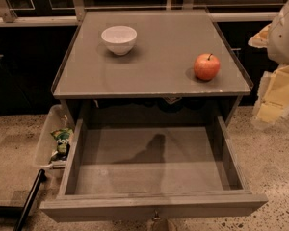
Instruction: Place apple into top drawer
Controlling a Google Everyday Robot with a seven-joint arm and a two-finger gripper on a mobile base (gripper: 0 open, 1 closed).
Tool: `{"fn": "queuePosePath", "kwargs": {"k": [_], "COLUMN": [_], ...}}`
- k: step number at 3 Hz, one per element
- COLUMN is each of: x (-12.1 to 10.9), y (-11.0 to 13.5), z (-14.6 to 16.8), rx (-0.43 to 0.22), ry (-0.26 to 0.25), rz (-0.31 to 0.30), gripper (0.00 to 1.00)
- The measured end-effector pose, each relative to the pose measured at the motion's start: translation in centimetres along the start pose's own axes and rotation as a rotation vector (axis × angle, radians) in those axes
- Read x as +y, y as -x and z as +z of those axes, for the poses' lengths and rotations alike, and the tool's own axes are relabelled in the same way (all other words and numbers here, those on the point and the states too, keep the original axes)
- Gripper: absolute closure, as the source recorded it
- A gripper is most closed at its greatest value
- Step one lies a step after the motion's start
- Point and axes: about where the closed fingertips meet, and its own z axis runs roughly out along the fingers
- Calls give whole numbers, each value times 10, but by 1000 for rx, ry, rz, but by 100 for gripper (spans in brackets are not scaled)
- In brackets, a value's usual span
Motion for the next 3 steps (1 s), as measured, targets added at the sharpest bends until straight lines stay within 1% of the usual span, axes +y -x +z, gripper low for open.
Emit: {"fn": "queuePosePath", "kwargs": {"k": [1,2,3], "x": [-9,-9,-23], "y": [-2,-2,0], "z": [3,3,8], "rx": [-14,-14,-19], "ry": [-24,-24,-54], "rz": [-8,-8,-10], "gripper": [0,0,0]}}
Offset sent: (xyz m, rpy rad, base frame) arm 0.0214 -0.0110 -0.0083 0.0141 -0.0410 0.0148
